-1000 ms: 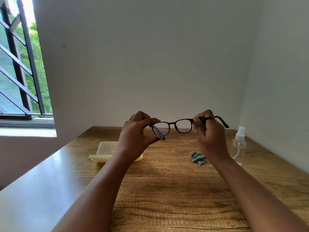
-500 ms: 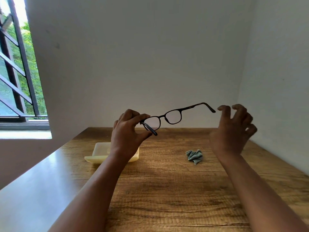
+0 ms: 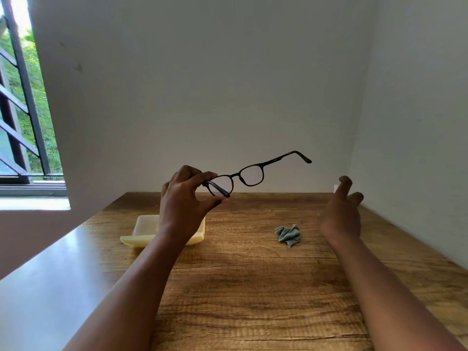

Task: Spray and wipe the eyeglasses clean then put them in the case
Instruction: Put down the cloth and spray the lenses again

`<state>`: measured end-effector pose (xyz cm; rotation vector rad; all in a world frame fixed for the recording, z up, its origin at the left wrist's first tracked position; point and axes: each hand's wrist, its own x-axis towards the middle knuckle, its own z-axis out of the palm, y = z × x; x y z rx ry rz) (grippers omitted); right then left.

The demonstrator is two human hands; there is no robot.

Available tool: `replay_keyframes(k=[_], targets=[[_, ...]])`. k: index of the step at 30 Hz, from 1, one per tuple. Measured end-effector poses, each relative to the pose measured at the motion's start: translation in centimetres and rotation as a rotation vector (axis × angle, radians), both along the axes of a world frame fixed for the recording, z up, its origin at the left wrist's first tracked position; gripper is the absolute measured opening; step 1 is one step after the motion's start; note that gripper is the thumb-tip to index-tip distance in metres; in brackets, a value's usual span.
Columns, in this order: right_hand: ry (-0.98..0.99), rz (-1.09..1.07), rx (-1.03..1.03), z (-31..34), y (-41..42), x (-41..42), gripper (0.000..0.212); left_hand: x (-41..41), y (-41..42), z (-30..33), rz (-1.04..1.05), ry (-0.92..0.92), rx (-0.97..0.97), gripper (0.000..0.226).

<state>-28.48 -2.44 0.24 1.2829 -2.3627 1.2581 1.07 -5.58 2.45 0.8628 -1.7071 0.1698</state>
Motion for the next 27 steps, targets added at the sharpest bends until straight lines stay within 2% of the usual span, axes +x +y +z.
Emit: replay_keyframes(k=[3, 7, 10, 15, 19, 27], targets=[[0.026, -0.007, 0.069, -0.7, 0.0, 0.0, 0.081, 0.1, 0.0, 0.0, -0.001, 0.002, 0.001, 0.052], [0.037, 0.059, 0.068, -1.1, -0.3, 0.2, 0.092, 0.1, 0.1, 0.1, 0.005, 0.007, 0.001, 0.052], [0.057, 0.247, -0.049, -0.5, -0.2, 1.0, 0.09, 0.1, 0.1, 0.1, 0.023, 0.002, 0.001, 0.052], [0.211, 0.529, -0.261, 1.1, 1.0, 3.9, 0.069, 0.3, -0.1, 0.0, 0.054, 0.016, 0.01, 0.052], [0.342, 0.715, -0.243, 1.2, 1.5, 5.6, 0.068, 0.1, 0.1, 0.1, 0.082, -0.002, 0.027, 0.051], [0.486, 0.619, -0.173, 1.1, 1.2, 6.7, 0.074, -0.5, 0.8, -0.1, 0.089, -0.099, 0.008, 0.053]])
